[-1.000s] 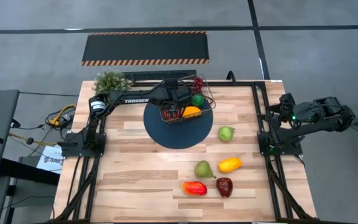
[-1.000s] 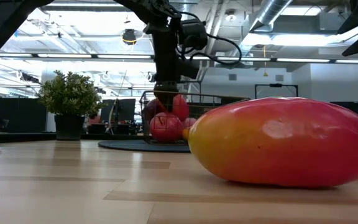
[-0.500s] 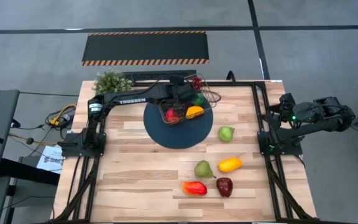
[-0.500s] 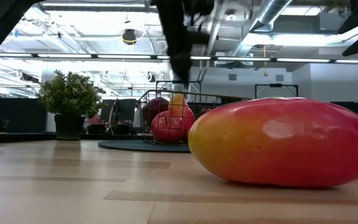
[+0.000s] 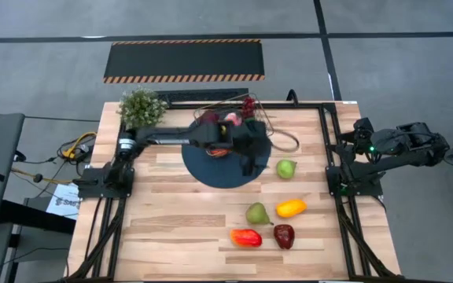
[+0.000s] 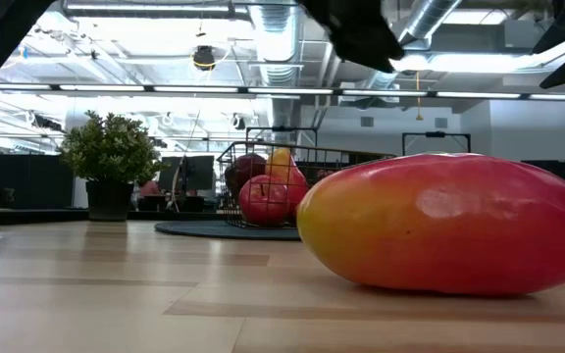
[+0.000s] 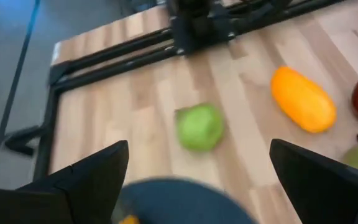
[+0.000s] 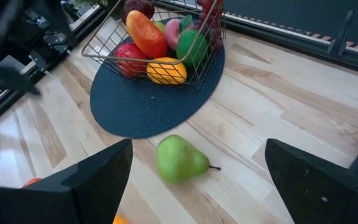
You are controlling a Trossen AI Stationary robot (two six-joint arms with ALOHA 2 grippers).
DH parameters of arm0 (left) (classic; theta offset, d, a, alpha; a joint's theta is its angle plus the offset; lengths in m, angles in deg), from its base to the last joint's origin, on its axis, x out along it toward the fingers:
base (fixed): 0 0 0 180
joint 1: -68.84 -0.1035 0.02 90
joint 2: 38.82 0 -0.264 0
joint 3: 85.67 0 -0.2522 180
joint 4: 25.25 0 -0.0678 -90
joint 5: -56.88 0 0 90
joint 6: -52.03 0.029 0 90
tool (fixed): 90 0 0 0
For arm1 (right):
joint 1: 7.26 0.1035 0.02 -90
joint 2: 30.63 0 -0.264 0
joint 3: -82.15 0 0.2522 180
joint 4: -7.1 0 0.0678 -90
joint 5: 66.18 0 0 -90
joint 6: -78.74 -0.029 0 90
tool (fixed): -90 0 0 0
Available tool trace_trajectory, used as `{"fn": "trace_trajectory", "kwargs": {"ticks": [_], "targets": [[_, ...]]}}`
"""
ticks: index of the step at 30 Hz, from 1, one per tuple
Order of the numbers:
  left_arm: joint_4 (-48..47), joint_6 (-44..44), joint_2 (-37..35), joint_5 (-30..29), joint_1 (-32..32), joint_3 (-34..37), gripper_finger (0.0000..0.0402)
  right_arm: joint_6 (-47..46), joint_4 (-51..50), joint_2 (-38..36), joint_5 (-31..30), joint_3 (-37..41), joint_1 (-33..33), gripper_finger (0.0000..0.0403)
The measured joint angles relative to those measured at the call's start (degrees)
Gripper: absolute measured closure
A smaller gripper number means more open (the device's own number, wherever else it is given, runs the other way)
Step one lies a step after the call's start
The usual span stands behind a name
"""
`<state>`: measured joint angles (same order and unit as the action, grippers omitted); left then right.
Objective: Build produce basket
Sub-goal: Put the top pear into the wire basket
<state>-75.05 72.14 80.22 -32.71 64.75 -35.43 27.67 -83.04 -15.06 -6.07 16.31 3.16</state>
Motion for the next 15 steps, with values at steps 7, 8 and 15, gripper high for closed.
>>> {"fn": "trace_trajectory", "kwargs": {"ticks": [7,8,15], "targets": [[13.1,-2.8,8.1,-4.8,3.4,0.0,0.0024,-0.1,0.1,0.0,0.0,0.0,0.0,0.0017],[14.4,-3.1,9.2,-5.4,3.7,0.1,0.0024,-0.1,0.1,0.0,0.0,0.0,0.0,0.0017],[22.5,-5.9,14.7,-10.2,5.8,0.0,0.0024,-0.1,0.0,0.0,0.0,0.0,0.0,0.0017]]}}
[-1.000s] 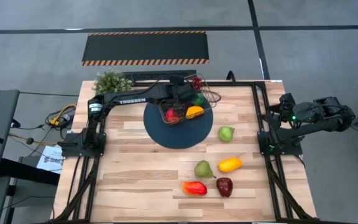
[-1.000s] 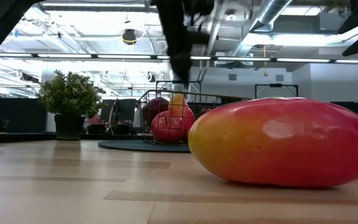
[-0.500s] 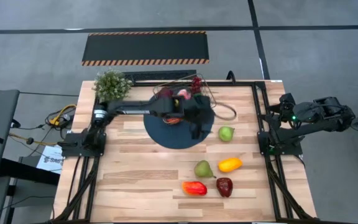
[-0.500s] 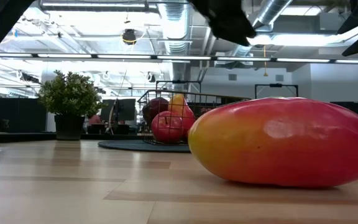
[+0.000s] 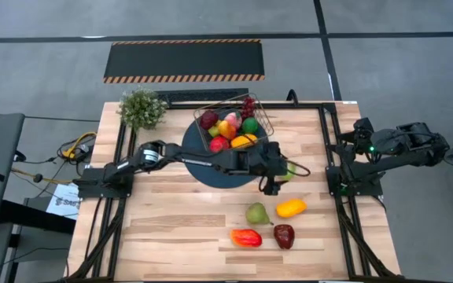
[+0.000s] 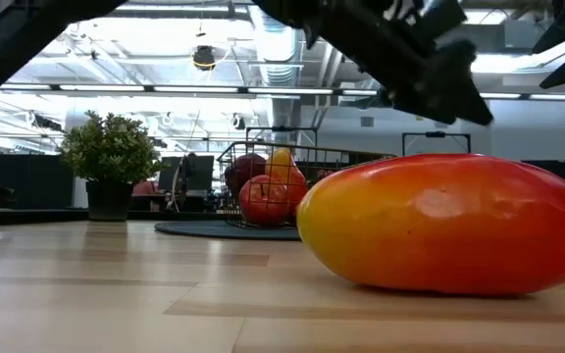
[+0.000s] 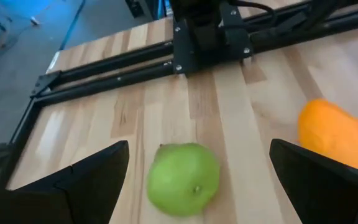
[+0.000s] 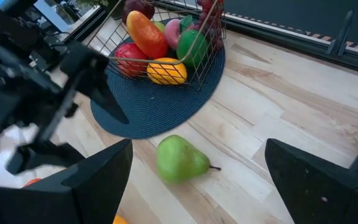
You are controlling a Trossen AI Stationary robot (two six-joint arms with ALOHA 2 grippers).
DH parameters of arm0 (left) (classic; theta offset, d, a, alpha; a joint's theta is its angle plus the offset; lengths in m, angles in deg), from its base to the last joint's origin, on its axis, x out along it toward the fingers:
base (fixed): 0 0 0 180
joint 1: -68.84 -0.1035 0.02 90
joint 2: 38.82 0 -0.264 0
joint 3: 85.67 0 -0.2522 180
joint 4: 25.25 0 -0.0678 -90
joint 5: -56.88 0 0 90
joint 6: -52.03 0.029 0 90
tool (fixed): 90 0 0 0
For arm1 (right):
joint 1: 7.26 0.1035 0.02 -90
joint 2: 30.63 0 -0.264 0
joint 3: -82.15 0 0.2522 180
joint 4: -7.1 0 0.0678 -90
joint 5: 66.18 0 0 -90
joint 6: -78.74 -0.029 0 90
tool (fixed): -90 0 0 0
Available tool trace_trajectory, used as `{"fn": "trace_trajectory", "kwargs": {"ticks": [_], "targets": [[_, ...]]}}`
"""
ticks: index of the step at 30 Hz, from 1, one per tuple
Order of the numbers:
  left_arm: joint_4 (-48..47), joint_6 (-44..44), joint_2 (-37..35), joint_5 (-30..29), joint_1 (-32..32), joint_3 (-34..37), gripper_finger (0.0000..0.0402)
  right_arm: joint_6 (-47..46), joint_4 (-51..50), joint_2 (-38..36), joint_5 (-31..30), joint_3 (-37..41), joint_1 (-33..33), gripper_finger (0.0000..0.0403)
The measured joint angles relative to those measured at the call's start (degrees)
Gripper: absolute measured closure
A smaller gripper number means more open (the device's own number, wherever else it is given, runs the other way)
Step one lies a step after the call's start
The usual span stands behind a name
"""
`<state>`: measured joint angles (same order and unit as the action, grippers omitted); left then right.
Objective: Build produce basket
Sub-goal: Put the top pear into the wire basket
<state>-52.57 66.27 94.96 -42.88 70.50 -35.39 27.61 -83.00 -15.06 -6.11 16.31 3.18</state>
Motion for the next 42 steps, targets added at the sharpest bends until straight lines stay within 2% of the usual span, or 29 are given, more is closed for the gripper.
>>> {"fn": "trace_trajectory", "kwargs": {"ticks": [5,11,15,21,26,32,38,42], "targets": [[6.5,0.5,3.3,-2.0,0.8,-0.9,0.0024,0.0,0.0,0.0,0.0,0.0,0.0,0.0017],[9.4,-2.6,7.4,-5.2,-0.1,-4.6,0.0024,-1.4,0.0,0.0,0.0,0.0,0.0,0.0017],[10.2,-1.6,10.3,-7.3,-0.3,-7.3,0.0024,-1.4,0.0,0.0,0.0,0.0,0.0,0.0017],[9.6,-4.4,12.8,-7.5,-0.1,-8.4,0.0024,-1.4,0.0,0.0,0.1,0.0,0.0,0.0017],[10.1,-3.5,12.7,-13.2,0.0,-7.6,0.0024,-1.4,0.0,0.0,0.1,0.0,0.0,0.0017],[10.6,-8.5,12.8,-9.0,-1.6,-7.6,0.0024,-1.4,0.0,0.0,0.1,0.0,0.0,0.0017],[15.9,-9.4,15.6,-8.4,-1.6,-7.7,0.0024,-1.5,0.0,0.0,0.1,0.0,0.0,0.0017],[15.3,-9.8,16.7,-9.8,-1.1,-7.6,0.0024,-1.5,0.0,0.0,0.1,0.0,0.0,0.0017]]}}
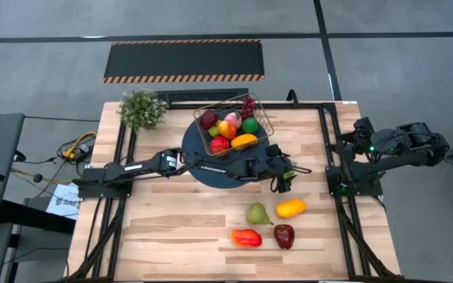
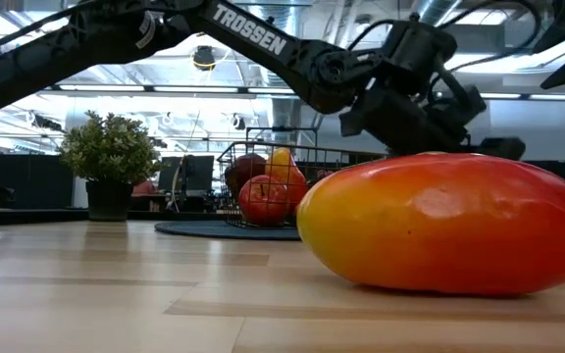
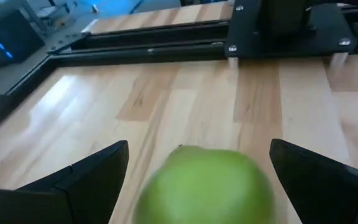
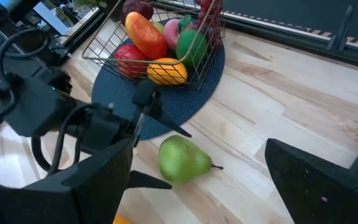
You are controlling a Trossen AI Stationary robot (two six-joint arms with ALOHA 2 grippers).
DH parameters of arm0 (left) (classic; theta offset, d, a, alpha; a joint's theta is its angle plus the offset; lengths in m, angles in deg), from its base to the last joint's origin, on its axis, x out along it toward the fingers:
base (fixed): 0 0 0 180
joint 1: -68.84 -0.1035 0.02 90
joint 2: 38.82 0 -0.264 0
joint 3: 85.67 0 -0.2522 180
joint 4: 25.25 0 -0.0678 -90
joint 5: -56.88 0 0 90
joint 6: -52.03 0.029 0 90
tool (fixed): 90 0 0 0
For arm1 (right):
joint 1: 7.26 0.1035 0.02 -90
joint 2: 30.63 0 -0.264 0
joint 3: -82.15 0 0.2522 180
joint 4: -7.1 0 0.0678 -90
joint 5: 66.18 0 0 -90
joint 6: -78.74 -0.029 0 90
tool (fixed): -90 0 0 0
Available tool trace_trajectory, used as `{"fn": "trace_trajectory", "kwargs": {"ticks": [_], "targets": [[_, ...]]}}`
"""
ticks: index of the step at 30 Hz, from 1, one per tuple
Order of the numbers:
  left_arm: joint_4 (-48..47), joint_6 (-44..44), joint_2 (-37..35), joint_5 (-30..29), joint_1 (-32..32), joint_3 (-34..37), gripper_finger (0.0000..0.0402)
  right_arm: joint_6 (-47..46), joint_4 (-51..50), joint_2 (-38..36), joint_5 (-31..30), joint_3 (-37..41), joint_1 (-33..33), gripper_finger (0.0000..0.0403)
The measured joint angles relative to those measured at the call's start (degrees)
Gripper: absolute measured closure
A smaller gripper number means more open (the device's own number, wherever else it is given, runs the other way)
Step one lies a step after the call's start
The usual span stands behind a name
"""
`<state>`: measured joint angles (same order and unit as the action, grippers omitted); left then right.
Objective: Build produce basket
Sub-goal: Put the top pear into the wire basket
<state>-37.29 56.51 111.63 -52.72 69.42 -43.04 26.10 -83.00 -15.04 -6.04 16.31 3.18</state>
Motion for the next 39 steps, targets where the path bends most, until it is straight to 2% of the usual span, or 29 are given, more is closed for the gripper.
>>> {"fn": "trace_trajectory", "kwargs": {"ticks": [2,14,25,32,36,39], "targets": [[2.0,-0.1,1.0,-0.3,0.1,-0.3,0.0024,0.0,0.0,0.0,0.0,0.0,0.0,0.0017],[-1.2,-4.1,2.6,-1.4,-0.3,0.0,0.0026,0.0,0.0,0.0,0.0,0.0,0.0,0.0017],[-3.3,-8.6,2.5,-1.7,-0.5,-0.2,0.0076,0.0,0.0,0.0,0.0,0.0,0.0,0.0017],[-5.4,-8.5,2.6,0.0,1.9,-5.2,0.0076,0.1,0.0,0.0,0.0,0.0,0.0,0.0017],[-11.9,-7.3,2.6,-0.8,3.4,-11.6,0.0076,0.1,0.0,0.0,0.0,0.0,0.0,0.0017],[-14.3,-7.0,0.1,-3.1,4.1,-10.4,0.0076,0.1,0.0,0.0,0.0,0.0,0.0,0.0017]]}}
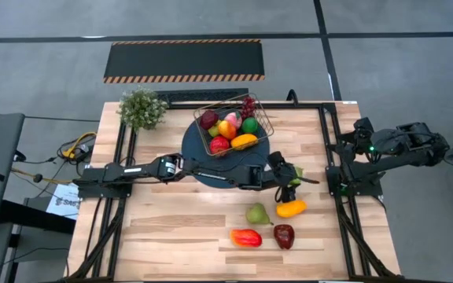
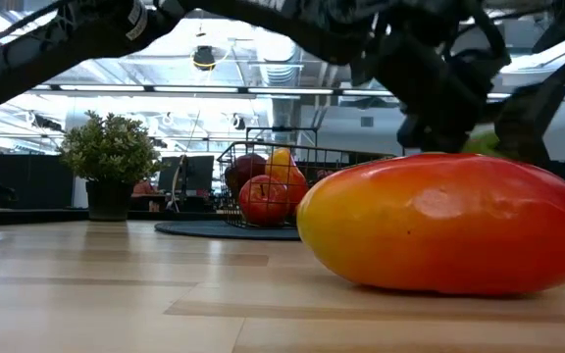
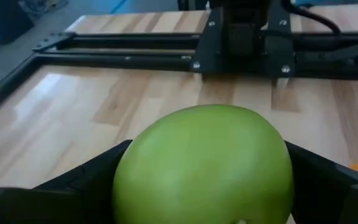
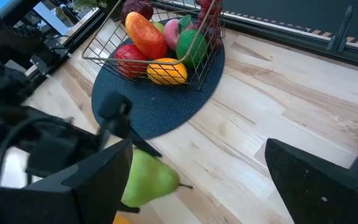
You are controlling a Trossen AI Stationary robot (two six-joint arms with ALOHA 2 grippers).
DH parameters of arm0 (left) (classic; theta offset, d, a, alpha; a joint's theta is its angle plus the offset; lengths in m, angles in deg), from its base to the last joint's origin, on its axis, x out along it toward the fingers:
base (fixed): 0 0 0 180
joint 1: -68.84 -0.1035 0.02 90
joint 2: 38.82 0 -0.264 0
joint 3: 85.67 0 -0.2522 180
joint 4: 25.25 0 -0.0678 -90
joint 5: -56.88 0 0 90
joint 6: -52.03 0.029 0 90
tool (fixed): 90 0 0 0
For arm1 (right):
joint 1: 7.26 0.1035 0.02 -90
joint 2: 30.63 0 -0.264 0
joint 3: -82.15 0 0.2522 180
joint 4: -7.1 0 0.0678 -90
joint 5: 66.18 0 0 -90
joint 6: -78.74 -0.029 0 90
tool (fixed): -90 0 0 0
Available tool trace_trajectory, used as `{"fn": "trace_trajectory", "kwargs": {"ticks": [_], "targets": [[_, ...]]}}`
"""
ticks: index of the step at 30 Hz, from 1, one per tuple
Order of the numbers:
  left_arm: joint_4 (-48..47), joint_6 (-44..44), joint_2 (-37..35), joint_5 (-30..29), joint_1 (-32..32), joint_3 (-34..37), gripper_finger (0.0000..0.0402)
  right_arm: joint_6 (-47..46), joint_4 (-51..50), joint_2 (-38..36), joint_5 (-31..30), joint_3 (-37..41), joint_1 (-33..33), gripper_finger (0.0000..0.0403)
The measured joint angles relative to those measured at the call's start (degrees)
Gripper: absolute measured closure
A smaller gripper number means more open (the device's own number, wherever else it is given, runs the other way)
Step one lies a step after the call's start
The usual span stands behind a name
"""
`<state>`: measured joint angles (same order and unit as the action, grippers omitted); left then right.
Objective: Build produce basket
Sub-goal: Put the top pear into the wire basket
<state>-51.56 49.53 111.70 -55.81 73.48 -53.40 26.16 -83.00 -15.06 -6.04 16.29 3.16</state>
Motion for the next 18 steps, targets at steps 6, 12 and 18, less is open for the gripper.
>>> {"fn": "trace_trajectory", "kwargs": {"ticks": [6,12,18], "targets": [[-5.0,-0.1,-6.5,-2.8,-0.1,-0.1,0.0076,0.0,0.0,0.0,0.0,0.0,0.0,0.0017],[-9.3,2.6,-10.9,-12.5,-0.1,-0.2,0.0076,0.1,0.0,0.0,0.0,0.0,0.0,0.0017],[-20.6,-0.5,-14.2,-26.6,-2.0,-0.2,0.0076,0.4,0.0,0.0,-0.1,0.0,0.0,0.0017]]}}
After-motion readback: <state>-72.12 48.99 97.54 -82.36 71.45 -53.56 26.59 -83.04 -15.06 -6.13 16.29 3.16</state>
